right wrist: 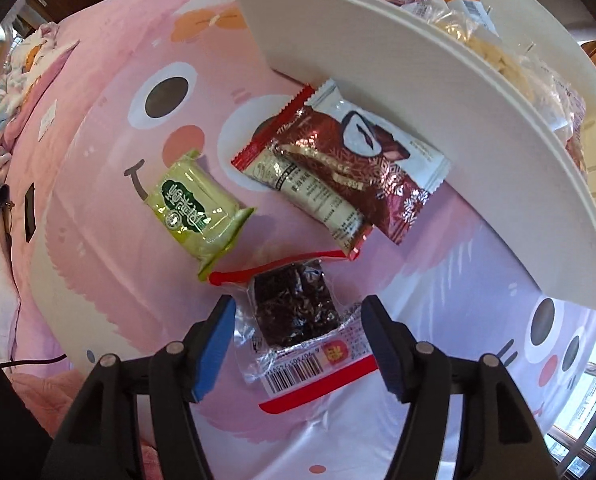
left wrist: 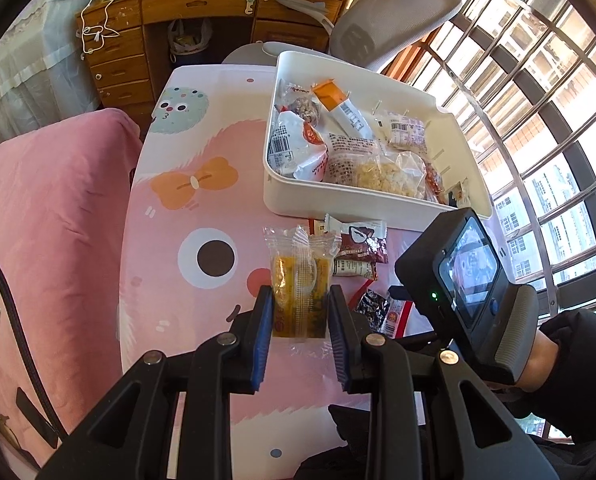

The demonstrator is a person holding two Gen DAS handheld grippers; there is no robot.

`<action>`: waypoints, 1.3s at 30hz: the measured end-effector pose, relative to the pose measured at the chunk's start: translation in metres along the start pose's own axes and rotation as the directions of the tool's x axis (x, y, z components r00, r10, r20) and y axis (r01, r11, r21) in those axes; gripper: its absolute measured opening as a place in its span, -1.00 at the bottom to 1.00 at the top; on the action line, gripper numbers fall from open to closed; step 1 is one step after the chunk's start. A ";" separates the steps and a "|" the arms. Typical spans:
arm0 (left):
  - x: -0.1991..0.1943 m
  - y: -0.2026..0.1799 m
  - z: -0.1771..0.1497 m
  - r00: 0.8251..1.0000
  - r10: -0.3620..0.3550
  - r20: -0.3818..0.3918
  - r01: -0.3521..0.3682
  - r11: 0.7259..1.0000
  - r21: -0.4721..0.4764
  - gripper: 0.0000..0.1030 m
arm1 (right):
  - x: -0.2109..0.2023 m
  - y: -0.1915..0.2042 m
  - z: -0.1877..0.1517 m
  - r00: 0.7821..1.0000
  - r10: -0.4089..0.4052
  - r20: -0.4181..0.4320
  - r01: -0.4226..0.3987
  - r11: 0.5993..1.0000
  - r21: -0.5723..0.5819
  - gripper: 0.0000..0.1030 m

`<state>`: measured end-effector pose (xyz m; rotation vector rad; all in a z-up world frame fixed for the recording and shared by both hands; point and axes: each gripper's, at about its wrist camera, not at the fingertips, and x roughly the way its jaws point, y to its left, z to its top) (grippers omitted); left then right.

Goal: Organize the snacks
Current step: 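Carry the yellow bag over the basket with the left tool while the right tool carries the brownie pack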

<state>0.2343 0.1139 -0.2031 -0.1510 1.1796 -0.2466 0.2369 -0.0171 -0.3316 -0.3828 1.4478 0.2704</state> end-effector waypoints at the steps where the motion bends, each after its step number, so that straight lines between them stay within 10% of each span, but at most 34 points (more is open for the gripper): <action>1: 0.000 0.000 0.002 1.000 -0.001 0.002 0.001 1.000 0.001 -0.52 | 0.000 0.000 0.000 1.000 0.000 0.000 0.000 1.000 0.009 0.24; 10: -0.002 -0.012 0.030 0.999 -0.038 0.025 0.037 0.998 0.046 -0.52 | 0.000 -0.026 -0.013 0.989 0.142 -0.044 -0.137 0.985 0.108 -0.63; 39: 0.025 -0.122 0.153 0.992 -0.077 0.101 0.053 0.973 0.223 -0.51 | -0.108 -0.107 -0.034 0.938 0.336 0.081 -0.343 0.934 0.100 -0.98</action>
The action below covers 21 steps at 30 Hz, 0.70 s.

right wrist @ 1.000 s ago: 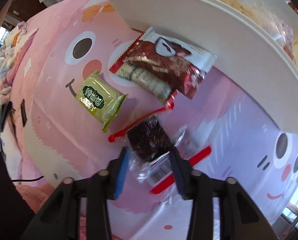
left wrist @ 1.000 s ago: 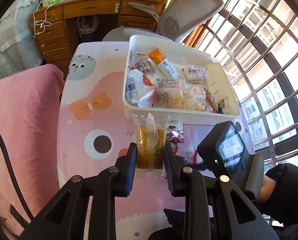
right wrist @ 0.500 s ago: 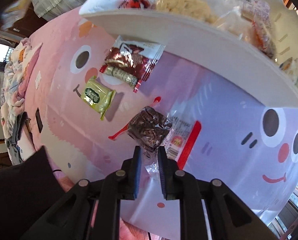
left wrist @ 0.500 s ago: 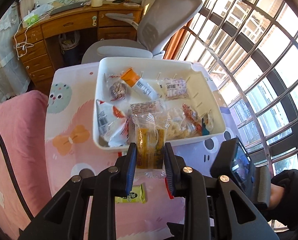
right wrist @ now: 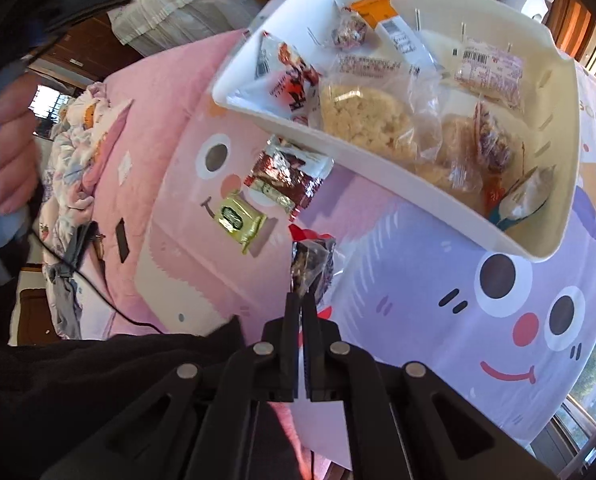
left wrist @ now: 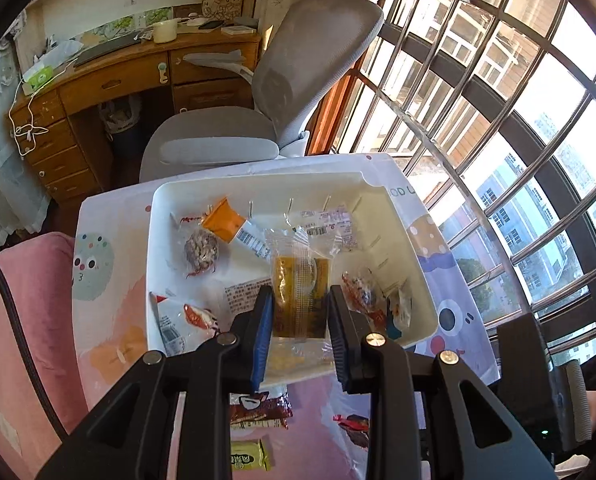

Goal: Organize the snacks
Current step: 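Carry the yellow bag over the basket with the left tool while the right tool carries the brownie pack, then open both tools to drop the yellow bag and brownie pack into the basket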

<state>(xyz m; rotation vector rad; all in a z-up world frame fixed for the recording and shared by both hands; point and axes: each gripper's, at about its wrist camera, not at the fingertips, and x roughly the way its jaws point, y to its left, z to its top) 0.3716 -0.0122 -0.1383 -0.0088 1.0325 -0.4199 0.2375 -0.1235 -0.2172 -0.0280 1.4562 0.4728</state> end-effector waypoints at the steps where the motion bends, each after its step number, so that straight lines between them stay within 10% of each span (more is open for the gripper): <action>1: 0.003 -0.003 0.005 1.000 0.001 0.002 -0.001 1.000 0.001 -0.51 | -0.005 0.001 0.001 1.000 0.009 0.013 -0.009 1.000 -0.006 -0.98; 21: 0.034 -0.026 0.037 0.999 0.023 0.027 -0.021 0.999 -0.050 -0.51 | -0.109 -0.050 0.043 0.964 0.007 0.265 -0.008 1.000 0.002 -0.98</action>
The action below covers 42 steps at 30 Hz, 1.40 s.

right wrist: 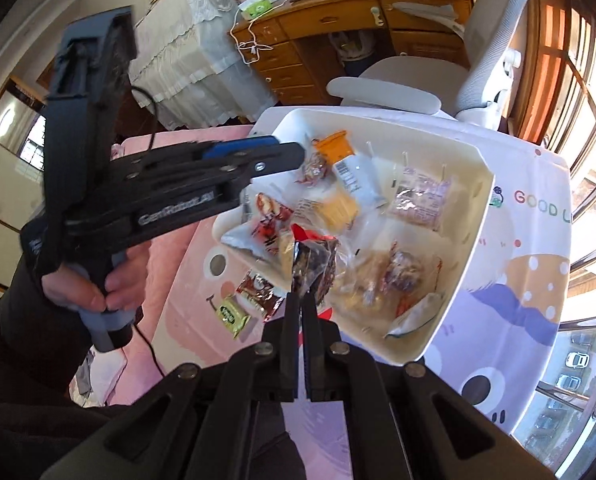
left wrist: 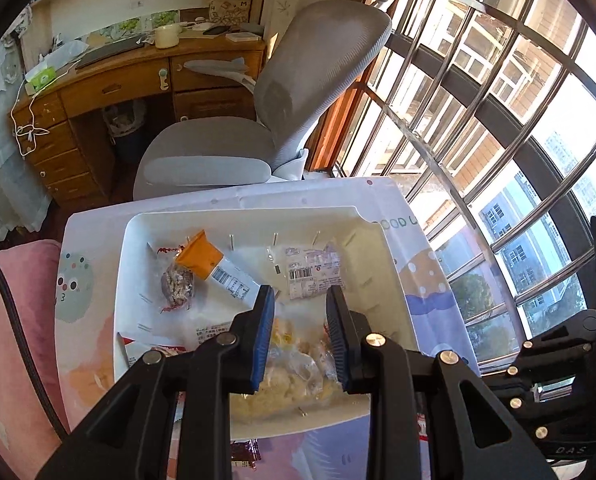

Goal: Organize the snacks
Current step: 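Open both tools to drop the yellow bag and brownie pack into the basket, then grasp the green-labelled pack with the left tool while the right tool grasps the brown wafer pack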

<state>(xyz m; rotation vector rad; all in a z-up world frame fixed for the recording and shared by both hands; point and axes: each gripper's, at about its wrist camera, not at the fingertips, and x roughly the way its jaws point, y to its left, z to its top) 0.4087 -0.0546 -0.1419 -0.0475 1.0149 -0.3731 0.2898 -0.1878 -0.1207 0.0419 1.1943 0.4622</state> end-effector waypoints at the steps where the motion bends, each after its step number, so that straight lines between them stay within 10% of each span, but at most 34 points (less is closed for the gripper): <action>1: 0.000 0.000 0.000 1.000 0.005 -0.001 -0.005 1.000 -0.005 -0.51 | 0.001 -0.004 0.001 1.000 -0.013 0.006 0.013 1.000 0.011 -0.97; 12: -0.016 0.007 -0.020 0.996 0.078 -0.032 -0.080 0.993 -0.083 -0.17 | 0.008 -0.017 0.001 0.999 -0.050 0.010 0.049 0.997 0.062 -0.86; 21: -0.047 0.033 -0.067 0.985 0.161 -0.062 -0.170 0.968 -0.184 0.10 | 0.011 -0.013 -0.008 0.999 -0.032 -0.006 0.033 0.981 0.190 -0.24; 35: -0.078 0.086 -0.172 0.945 0.259 -0.200 -0.320 0.861 -0.395 0.43 | 0.045 -0.002 -0.036 0.989 0.121 -0.079 -0.068 0.872 0.485 0.03; 42: -0.067 0.121 -0.213 0.950 0.150 -0.272 -0.292 0.731 -0.616 0.43 | 0.076 0.012 -0.050 0.983 0.130 -0.126 -0.037 0.827 0.560 0.11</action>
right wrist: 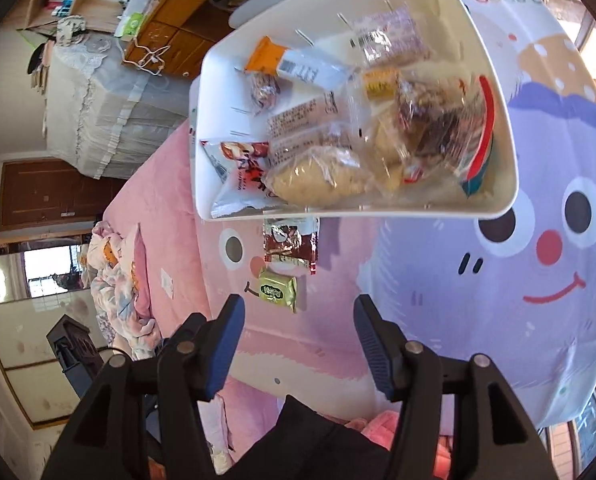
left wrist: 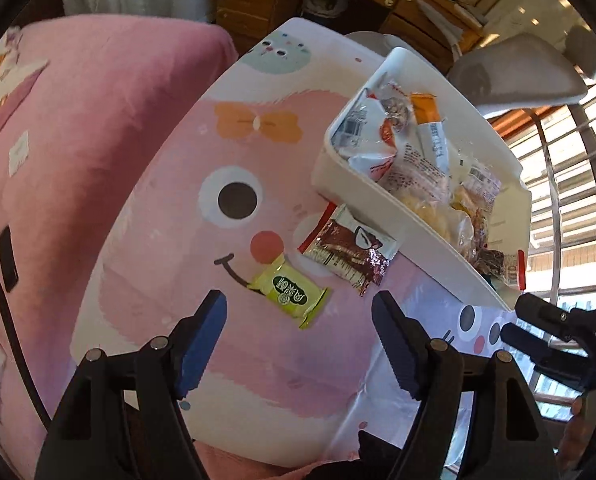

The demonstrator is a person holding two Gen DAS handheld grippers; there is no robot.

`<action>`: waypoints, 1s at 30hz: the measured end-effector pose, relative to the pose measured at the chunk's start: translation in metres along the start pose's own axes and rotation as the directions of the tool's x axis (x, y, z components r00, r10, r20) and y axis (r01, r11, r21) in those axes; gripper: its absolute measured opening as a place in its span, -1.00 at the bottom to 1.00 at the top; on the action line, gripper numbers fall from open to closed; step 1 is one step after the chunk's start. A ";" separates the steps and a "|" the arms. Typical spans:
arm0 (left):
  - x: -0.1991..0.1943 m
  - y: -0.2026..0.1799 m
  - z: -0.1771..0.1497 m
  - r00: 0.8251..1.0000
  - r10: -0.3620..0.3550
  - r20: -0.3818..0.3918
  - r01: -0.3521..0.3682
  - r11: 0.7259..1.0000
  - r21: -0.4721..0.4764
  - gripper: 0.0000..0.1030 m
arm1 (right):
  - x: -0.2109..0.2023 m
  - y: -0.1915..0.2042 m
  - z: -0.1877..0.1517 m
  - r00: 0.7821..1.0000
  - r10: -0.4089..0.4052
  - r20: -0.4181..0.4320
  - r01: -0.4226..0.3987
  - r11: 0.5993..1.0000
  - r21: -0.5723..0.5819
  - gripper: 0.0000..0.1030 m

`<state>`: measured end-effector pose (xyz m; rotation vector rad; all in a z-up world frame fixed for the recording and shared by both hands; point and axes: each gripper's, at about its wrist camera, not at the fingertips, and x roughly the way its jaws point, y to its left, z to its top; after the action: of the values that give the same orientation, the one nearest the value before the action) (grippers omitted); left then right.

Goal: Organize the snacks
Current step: 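Grasp the green-labelled pack with the left tool while the right tool grasps the brown wafer pack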

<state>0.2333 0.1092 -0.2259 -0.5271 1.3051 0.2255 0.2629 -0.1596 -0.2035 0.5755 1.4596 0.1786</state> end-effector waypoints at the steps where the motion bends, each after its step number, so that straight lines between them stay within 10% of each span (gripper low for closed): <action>1: 0.005 0.007 -0.001 1.000 -0.009 -0.016 0.008 0.999 -0.036 0.43 | 0.005 0.000 -0.001 1.000 -0.004 0.000 0.004 1.000 0.016 0.11; 11: 0.054 0.049 -0.005 0.992 -0.015 -0.125 -0.021 0.960 -0.279 0.43 | 0.057 0.008 -0.011 0.992 -0.121 0.032 0.120 0.992 0.024 0.13; 30: 0.108 0.058 0.007 0.978 -0.075 -0.196 -0.007 0.921 -0.389 0.26 | 0.126 0.025 0.008 0.979 -0.101 0.175 0.133 0.974 -0.184 0.13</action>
<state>0.2419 0.1481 -0.3421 -0.9307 1.4604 0.4142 0.2918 -0.0831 -0.3028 0.3349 1.2941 0.1742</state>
